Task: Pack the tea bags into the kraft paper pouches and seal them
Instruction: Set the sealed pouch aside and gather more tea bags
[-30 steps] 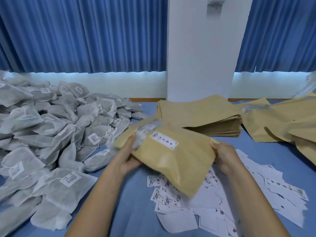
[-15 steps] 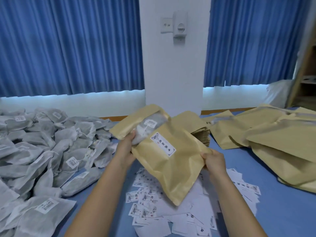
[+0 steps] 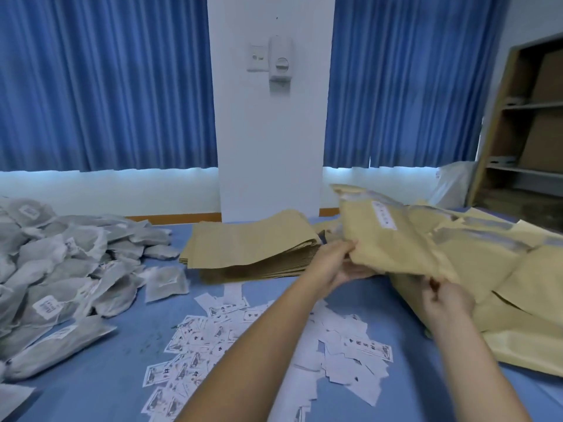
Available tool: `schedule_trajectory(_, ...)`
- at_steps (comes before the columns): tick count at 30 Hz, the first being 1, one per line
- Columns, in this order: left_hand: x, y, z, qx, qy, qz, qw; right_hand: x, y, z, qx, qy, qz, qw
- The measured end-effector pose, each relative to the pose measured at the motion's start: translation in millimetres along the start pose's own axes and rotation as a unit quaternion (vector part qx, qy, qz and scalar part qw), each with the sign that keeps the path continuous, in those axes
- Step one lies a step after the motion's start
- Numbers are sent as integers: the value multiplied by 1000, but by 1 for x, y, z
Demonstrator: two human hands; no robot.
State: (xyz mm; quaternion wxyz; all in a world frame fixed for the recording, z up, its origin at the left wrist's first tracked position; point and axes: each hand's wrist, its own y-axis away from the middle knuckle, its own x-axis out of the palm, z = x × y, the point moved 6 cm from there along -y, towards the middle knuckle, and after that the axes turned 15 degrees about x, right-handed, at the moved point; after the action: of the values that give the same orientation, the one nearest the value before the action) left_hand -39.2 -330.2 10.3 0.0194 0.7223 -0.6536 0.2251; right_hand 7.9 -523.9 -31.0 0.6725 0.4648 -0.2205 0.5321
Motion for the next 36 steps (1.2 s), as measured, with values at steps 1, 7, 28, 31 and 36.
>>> schedule_trajectory(1,-3,-6,-5,60,-133,-24,989,11,-1,7,-3,-51,34,998)
schedule_trajectory(7,-77,-19,-29,168,-807,-70,562,23,-21,-31,92,-15,125,988)
schedule_trajectory(28,-231,106,-66,375,-757,70,530,75,18,-206,164,402,218,874)
schedule_trajectory(31,-238,122,-78,424,-746,12,513,68,23,-211,158,454,193,855)
schedule_trajectory(36,-247,133,-99,424,-757,-92,489,80,27,-217,117,394,203,889)
